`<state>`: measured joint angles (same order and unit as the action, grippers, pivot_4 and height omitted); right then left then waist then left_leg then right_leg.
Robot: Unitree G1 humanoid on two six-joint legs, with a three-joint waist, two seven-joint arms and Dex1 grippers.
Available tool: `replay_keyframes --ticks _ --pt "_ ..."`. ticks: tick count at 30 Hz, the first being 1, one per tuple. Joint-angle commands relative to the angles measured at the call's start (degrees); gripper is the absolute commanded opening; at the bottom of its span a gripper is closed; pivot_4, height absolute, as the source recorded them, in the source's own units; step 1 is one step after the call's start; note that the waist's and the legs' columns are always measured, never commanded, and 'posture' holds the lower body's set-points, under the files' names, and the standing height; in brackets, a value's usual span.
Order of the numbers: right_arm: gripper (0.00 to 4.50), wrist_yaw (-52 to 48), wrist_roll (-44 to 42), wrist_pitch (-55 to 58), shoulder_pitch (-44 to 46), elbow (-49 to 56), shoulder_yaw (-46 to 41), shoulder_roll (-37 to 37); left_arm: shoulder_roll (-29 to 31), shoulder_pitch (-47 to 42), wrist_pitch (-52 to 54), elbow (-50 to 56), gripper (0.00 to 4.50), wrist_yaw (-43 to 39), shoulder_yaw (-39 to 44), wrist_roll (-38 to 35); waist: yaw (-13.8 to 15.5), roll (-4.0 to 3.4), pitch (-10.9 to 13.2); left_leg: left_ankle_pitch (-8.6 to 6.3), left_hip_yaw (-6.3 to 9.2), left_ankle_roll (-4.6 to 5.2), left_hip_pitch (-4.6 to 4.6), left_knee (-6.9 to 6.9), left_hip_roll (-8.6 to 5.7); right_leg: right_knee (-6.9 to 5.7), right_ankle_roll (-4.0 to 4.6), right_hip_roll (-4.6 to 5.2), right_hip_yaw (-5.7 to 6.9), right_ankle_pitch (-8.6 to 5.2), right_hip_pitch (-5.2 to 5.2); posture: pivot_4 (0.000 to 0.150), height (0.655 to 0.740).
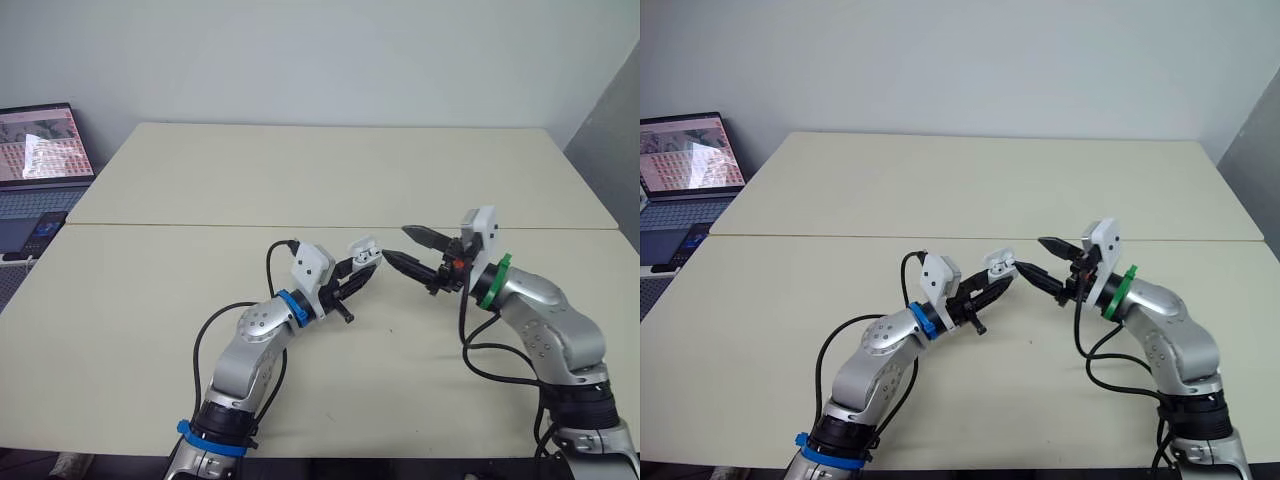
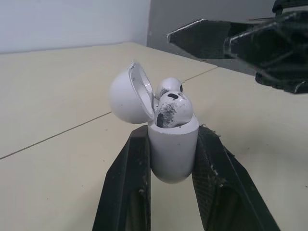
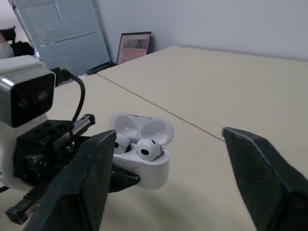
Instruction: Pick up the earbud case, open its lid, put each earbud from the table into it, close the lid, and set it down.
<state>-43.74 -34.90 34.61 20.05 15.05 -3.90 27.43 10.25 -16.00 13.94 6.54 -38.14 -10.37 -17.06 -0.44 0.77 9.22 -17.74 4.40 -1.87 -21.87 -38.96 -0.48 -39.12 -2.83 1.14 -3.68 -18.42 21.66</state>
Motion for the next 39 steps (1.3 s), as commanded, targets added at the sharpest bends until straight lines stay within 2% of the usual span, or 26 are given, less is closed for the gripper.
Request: replay_keyframes --ticks 1,7,13,26,31,35,39 --pt "2.29 -1.9 -4.2 4.0 2.4 -1.5 -2.6 1.9 2.5 -1.4 2.7 1.5 0.76 -8.2 0.7 -6.4 0.0 0.0 0.0 0.0 0.0 0.0 0.0 0.0 0.0 0.01 0.0 0.0 0.01 0.0 0.0 0.15 0.74" --pt "0.03 -6.7 -2.3 6.6 5.8 -11.1 0.5 4.8 6.2 -3.7 8.1 0.9 0.76 -17.9 -0.6 -12.2 -0.3 0.0 0.0 0.0 0.02 0.01 0.0 0.01 0.01 0.01 0.0 -0.02 0.04 0.0 0.0 0.15 0.74" --pt "0.01 -13.7 -2.4 7.1 6.2 -11.6 5.1 6.0 7.7 -4.7 11.4 1.2 0.76 -22.2 -2.2 -13.4 -0.8 -0.01 0.0 0.0 0.01 0.01 -0.02 0.01 0.01 0.04 0.0 -0.02 0.03 0.0 0.0 0.15 0.74" --pt "0.01 -20.5 -12.8 12.0 3.6 -3.4 1.9 6.4 8.6 -6.2 14.3 -1.6 0.76 -21.2 -2.1 -11.2 -1.0 -0.01 0.0 0.0 0.12 0.01 -0.03 0.0 0.02 0.06 0.0 -0.01 0.03 0.0 -0.02 0.15 0.74" --pt "0.01 -20.5 -8.8 10.5 1.8 -3.2 4.6 8.6 8.1 -6.4 14.2 -1.9 0.76 -21.1 -2.2 -11.1 -1.0 -0.01 0.0 0.0 0.12 0.01 -0.03 0.0 0.01 0.07 0.0 0.0 0.03 0.0 -0.03 0.15 0.74" --pt "0.01 -19.9 -8.9 9.7 1.3 -3.3 3.6 8.5 8.0 -6.4 14.7 -2.0 0.76 -20.2 -2.3 -10.5 -1.0 -0.01 0.0 0.0 0.12 0.01 -0.03 0.0 0.02 0.06 0.0 -0.01 0.0 0.0 -0.02 0.15 0.74" --pt "0.01 -16.9 -5.2 4.9 -0.8 -3.2 2.0 8.5 7.5 -7.1 20.4 -1.6 0.76 -13.9 -2.5 -9.2 -0.9 0.0 0.0 0.0 0.13 0.01 -0.03 0.0 0.01 0.07 0.0 -0.01 -0.01 0.0 -0.04 0.15 0.74"
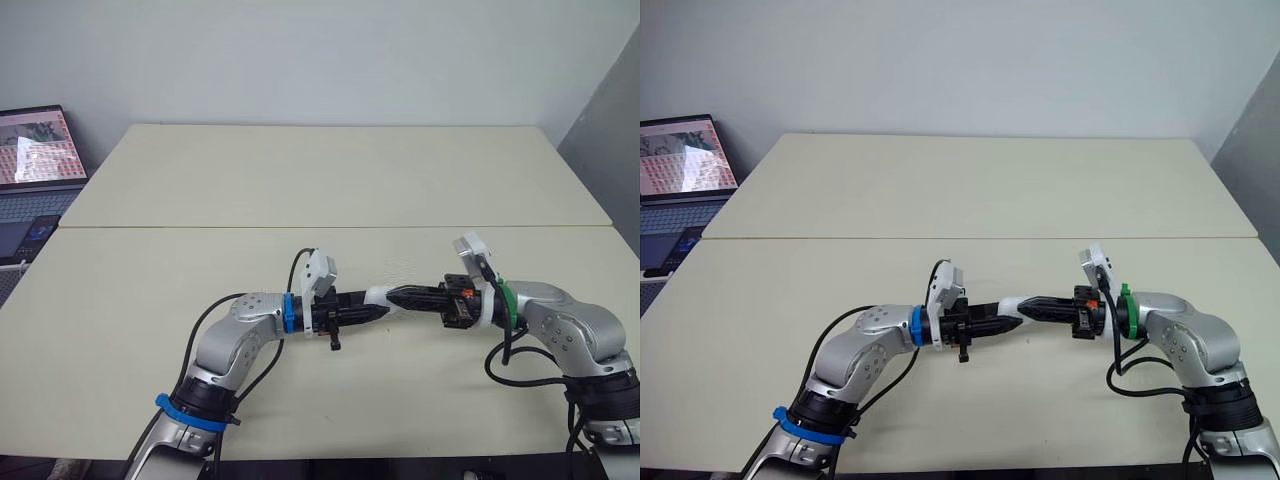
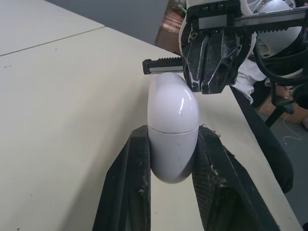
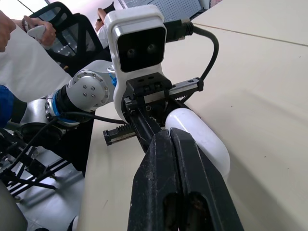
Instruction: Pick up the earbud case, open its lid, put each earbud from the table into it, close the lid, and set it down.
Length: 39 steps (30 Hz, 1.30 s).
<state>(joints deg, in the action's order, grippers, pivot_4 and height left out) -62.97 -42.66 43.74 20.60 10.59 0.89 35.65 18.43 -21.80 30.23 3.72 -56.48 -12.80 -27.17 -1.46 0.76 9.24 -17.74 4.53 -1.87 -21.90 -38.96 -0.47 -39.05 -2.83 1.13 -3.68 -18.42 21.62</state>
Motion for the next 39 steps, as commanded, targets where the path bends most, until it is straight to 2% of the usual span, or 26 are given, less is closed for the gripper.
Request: replay_keyframes --ticks 1,3,8,11,13,16,17,22,24,27,32,39 --pt "0.01 3.5 4.1 -6.1 -2.2 1.2 -3.2 0.2 -0.2 -1.9 5.7 1.4 0.76 6.1 -1.1 2.5 0.1 0.01 0.0 0.0 0.03 0.0 -0.01 0.0 0.0 0.01 0.0 0.0 0.0 0.0 0.0 0.15 0.74" --pt "0.01 6.1 7.4 -8.9 -3.8 1.0 -3.6 0.5 0.3 -2.7 7.5 2.3 0.76 8.5 -2.7 4.9 0.1 0.01 0.0 0.0 0.03 0.0 -0.02 0.0 -0.01 0.0 0.0 0.0 -0.01 0.0 0.0 0.15 0.74" --pt "0.01 9.4 14.6 -15.7 -9.2 1.1 -4.4 2.5 -3.3 -5.7 22.0 4.4 0.76 14.4 0.5 -0.6 0.2 0.01 0.0 0.0 0.02 0.0 -0.04 0.0 -0.02 -0.01 0.0 0.0 -0.01 0.0 0.01 0.15 0.74" --pt "0.01 9.9 19.0 -20.4 -13.0 1.1 -4.2 4.5 -4.1 -7.9 28.4 3.6 0.76 17.3 1.2 -1.3 0.1 0.01 0.0 0.0 0.0 0.0 -0.05 -0.01 -0.02 -0.02 0.0 0.0 -0.01 0.0 0.01 0.15 0.74" --pt "0.01 10.2 18.7 -21.2 -15.2 1.9 -5.5 4.6 -3.8 -8.8 29.8 3.0 0.76 18.2 0.9 -0.9 0.0 0.01 0.0 0.0 0.0 0.0 -0.02 0.0 -0.02 -0.02 0.0 -0.02 -0.01 0.0 0.0 0.15 0.74" --pt "0.51 10.8 17.9 -21.6 -17.4 3.3 -7.2 4.3 -3.2 -9.1 30.3 3.0 0.76 18.0 0.6 -0.9 -0.2 0.01 0.0 0.01 -0.02 -0.02 -0.01 0.0 0.01 -0.04 0.0 -0.05 -0.02 0.0 0.0 0.15 0.74" --pt "0.86 10.9 18.2 -22.0 -18.2 3.6 -7.5 4.4 -2.9 -9.1 30.2 3.0 1.49 17.7 0.3 -0.8 -0.2 0.01 0.0 0.01 -0.02 -0.02 0.0 0.0 0.01 -0.04 0.0 -0.05 -0.03 0.0 0.0 0.15 0.74" --pt "2.66 11.5 20.4 -24.9 -20.7 2.9 -8.4 5.0 -1.4 -8.7 28.4 3.3 2.98 16.5 -0.4 -0.3 -0.1 0.01 0.0 0.03 0.0 -0.05 0.01 0.0 -0.01 -0.02 0.0 -0.03 -0.05 0.0 -0.04 0.15 0.74" --pt "3.23 11.4 20.9 -25.7 -21.8 2.7 -8.7 5.3 -0.9 -8.2 27.9 3.9 3.53 16.8 0.2 -0.2 0.0 0.01 0.0 0.06 -0.01 -0.11 0.01 0.0 -0.02 -0.02 0.0 -0.02 -0.05 0.0 -0.04 0.15 0.74" --pt "4.4 11.1 20.4 -26.0 -23.6 3.4 -9.6 5.4 1.6 -6.6 26.4 6.1 4.5 16.2 0.8 0.2 -0.1 0.01 0.0 0.09 0.03 -0.16 0.01 0.0 -0.01 0.01 0.0 -0.02 -0.09 0.0 -0.06 0.15 0.74" --pt "4.46 10.8 18.9 -25.6 -26.3 4.4 -11.5 4.9 7.0 -1.5 22.5 11.7 4.5 15.1 2.9 0.0 -0.1 0.0 0.0 0.07 -0.01 -0.14 0.05 0.01 0.01 0.0 0.0 -0.02 -0.17 0.0 -0.07 0.15 0.74" --pt "4.46 11.6 15.7 -24.5 -28.0 5.5 -14.5 3.6 10.8 12.7 3.2 17.4 4.5 11.6 8.6 2.2 0.0 -0.02 0.0 0.01 0.0 -0.04 0.09 0.02 0.01 0.06 0.0 0.03 -0.17 0.0 -0.15 0.15 0.74"
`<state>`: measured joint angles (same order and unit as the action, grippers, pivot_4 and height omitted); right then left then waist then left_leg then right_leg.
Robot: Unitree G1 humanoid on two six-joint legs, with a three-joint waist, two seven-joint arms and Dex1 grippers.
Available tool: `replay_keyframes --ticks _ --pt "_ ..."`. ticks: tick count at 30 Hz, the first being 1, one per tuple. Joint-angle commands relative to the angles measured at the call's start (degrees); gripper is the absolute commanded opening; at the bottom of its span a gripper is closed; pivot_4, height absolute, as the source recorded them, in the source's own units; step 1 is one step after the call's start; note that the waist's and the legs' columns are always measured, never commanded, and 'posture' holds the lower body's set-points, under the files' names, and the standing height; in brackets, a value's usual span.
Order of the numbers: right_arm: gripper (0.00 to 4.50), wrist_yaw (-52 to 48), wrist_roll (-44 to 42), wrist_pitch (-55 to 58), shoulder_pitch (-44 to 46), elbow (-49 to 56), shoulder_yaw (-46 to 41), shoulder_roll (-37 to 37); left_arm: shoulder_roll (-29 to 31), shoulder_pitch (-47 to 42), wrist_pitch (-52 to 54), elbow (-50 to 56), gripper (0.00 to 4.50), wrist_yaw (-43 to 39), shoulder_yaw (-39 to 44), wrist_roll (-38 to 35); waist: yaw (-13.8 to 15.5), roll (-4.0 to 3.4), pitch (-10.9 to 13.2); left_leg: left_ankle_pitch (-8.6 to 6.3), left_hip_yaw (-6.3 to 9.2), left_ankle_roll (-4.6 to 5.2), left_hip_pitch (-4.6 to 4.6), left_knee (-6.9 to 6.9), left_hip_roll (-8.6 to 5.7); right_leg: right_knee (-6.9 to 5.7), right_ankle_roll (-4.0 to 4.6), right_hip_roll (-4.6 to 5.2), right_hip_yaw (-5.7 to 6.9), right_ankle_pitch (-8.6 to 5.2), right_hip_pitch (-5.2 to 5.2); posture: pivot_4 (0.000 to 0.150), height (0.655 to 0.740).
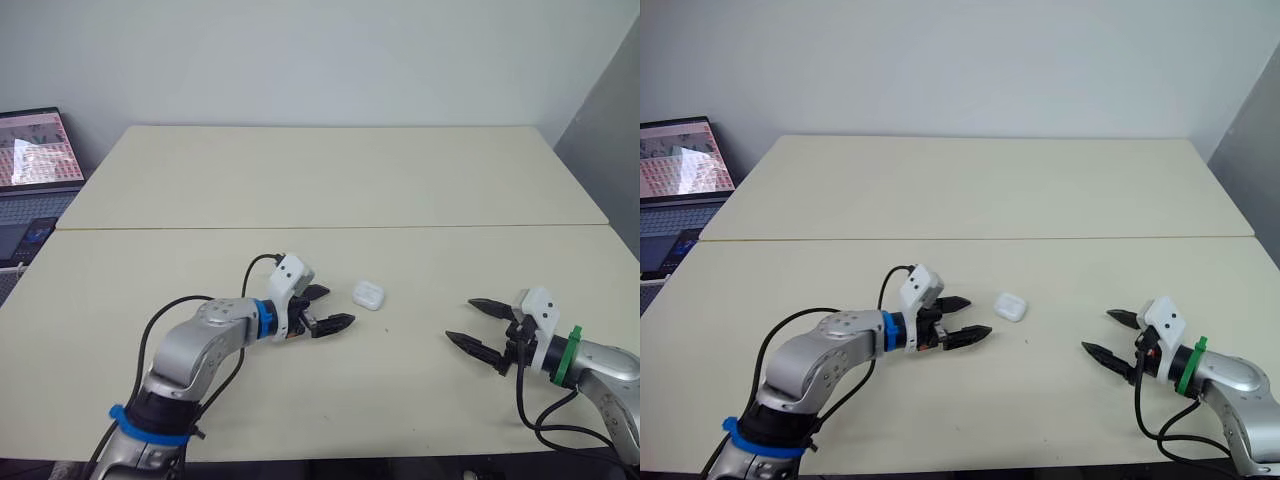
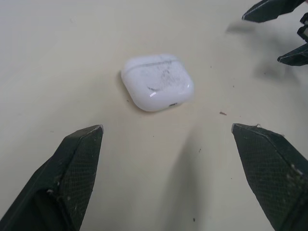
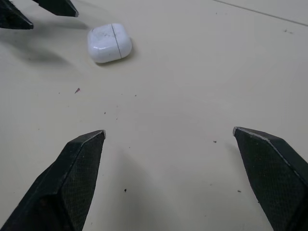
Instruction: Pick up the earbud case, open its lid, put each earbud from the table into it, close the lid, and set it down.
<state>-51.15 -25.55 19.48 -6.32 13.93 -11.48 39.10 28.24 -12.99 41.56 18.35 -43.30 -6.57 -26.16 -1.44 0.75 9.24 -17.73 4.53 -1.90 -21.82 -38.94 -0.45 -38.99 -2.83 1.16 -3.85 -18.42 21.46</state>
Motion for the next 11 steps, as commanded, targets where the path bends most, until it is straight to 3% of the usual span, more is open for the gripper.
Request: replay_keyframes --ticks 1,4,11 --pt "4.46 -0.5 -1.5 -0.6 -1.6 2.1 -2.3 0.2 1.7 6.0 -12.1 2.4 4.5 -2.0 2.6 2.9 0.1 -0.01 0.0 0.0 0.0 0.0 0.01 0.02 0.0 0.02 0.0 0.0 0.0 0.0 -0.01 0.15 0.74" --pt "4.46 -1.4 -1.0 -1.5 -2.8 1.8 -2.1 0.6 3.0 10.2 -23.4 -0.6 4.5 -2.0 3.0 8.1 0.1 -0.03 0.0 -0.01 0.03 0.02 0.02 0.03 0.0 0.02 0.0 0.0 0.04 0.0 -0.02 0.15 0.74" --pt "4.46 -2.1 -0.3 -2.4 -3.3 1.2 -1.9 0.9 2.7 13.8 -35.9 -6.6 4.5 -0.4 4.8 12.5 0.1 -0.03 0.0 -0.02 0.0 0.03 0.05 0.03 -0.01 0.02 0.0 0.01 0.03 0.0 -0.05 0.15 0.74"
